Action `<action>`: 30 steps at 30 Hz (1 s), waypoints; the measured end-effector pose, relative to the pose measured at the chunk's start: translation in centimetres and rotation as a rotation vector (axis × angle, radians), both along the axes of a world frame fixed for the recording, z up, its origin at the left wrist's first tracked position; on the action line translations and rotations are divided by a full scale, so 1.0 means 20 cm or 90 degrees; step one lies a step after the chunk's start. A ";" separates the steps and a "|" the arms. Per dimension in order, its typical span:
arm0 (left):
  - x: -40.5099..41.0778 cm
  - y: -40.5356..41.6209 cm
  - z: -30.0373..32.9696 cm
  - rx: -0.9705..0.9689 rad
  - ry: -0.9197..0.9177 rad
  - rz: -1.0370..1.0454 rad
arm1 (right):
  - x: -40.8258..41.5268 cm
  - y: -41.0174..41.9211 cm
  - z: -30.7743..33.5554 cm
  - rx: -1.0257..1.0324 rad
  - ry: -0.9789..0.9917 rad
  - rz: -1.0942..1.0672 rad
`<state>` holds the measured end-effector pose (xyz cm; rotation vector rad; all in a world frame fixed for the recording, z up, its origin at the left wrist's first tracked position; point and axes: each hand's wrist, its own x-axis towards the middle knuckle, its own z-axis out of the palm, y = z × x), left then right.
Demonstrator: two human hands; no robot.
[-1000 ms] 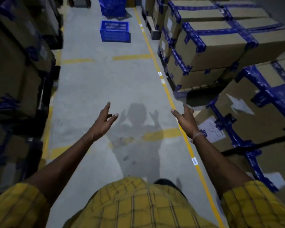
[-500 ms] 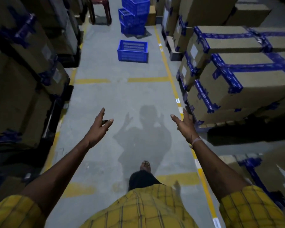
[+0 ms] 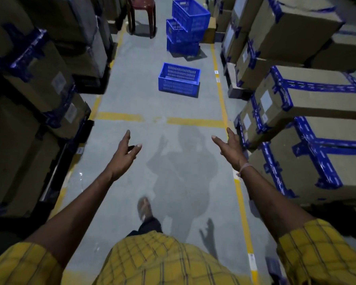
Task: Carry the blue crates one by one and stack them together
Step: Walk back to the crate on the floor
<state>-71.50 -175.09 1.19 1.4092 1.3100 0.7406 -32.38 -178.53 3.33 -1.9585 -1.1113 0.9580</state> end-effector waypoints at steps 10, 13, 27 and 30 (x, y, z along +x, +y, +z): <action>0.07 1.34 -0.08 -0.023 -0.003 -0.013 | 0.04 1.19 -0.10 -0.017 0.000 -0.050; 0.08 1.77 -0.07 0.008 0.028 -0.049 | 0.05 1.54 -0.08 0.002 0.008 -0.064; 0.39 3.27 -0.05 0.003 0.062 -0.085 | 0.26 2.97 -0.16 -0.007 0.047 -0.092; 0.51 3.60 -0.09 -0.002 0.082 -0.084 | 0.38 3.31 -0.21 -0.018 0.044 -0.090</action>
